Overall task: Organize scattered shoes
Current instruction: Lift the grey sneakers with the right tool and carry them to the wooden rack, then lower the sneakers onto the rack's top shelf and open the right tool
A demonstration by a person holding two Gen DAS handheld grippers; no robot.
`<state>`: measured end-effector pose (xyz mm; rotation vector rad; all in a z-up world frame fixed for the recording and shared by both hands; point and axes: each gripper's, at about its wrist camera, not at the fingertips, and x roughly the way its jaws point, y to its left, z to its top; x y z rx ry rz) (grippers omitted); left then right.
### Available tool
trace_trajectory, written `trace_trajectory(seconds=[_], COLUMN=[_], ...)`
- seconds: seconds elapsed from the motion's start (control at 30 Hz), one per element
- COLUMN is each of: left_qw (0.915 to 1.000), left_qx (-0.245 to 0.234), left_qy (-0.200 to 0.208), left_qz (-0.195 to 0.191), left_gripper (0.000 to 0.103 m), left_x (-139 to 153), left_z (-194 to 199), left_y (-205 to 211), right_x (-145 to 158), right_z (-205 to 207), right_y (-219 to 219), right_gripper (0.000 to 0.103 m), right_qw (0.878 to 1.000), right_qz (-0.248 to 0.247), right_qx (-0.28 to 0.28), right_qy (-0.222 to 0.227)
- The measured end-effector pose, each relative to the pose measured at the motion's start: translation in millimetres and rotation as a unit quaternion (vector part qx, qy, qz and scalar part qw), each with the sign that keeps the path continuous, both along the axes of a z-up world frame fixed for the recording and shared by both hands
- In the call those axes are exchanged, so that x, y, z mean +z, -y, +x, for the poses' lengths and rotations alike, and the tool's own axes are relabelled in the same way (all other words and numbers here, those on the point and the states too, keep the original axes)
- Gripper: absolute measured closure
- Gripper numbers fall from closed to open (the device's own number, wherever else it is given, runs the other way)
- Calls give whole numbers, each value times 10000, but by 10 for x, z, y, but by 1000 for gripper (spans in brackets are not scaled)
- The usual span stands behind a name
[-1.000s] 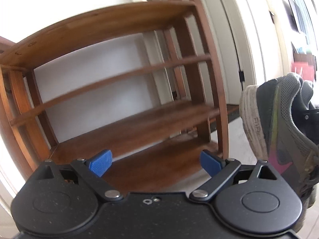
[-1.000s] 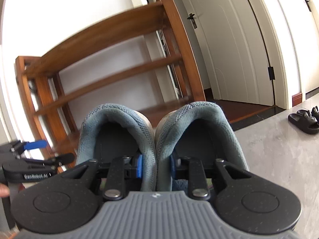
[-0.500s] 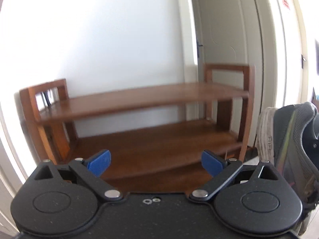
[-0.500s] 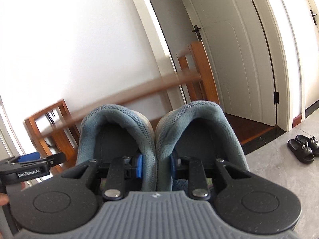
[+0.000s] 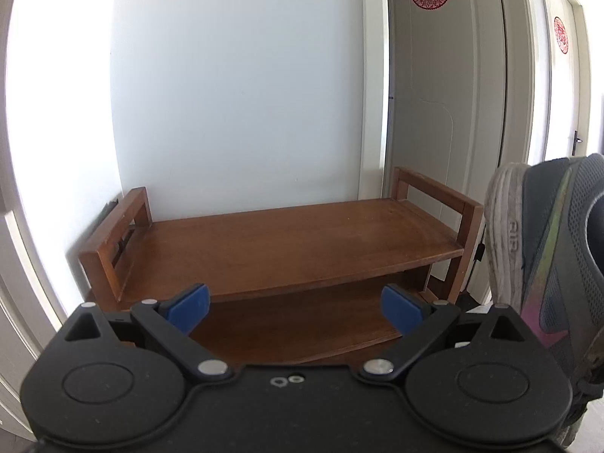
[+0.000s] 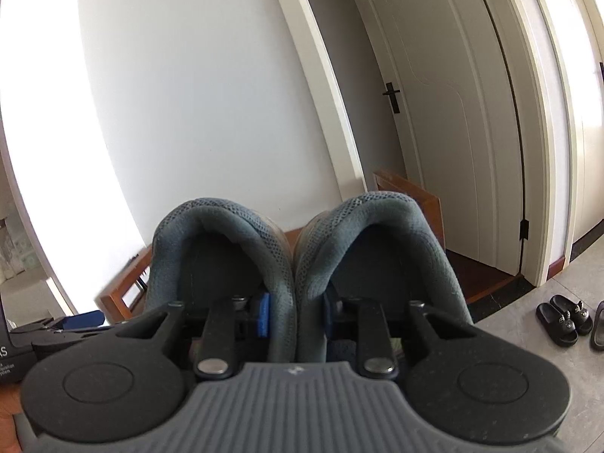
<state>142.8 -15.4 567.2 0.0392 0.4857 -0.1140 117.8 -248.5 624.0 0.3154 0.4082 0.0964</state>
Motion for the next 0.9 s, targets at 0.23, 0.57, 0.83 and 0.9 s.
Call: trace_trajectory(seconds=[0.23, 0.57, 0.83, 0.9], left_qw=[9999, 9986, 9916, 9882], left_qx=[-3, 496, 1287, 1521], left_qy=[-47, -43, -86, -126], left_qz=[159, 170, 124, 127], left_gripper=[5, 5, 4, 4], left_x=[404, 520, 551, 552], left_z=[38, 489, 1077, 1266], left_y=[-265, -168, 293, 448], right_x=[434, 490, 313, 276], right_z=[-10, 417, 1395, 1674], right_y=[-323, -267, 264, 411], right_gripper=[74, 74, 74, 74], right_qw=[9998, 9998, 9970, 9954], right_qz=[-18, 55, 271, 240], right_qx=[-213, 36, 624, 825], right_qy=[-62, -199, -368, -432])
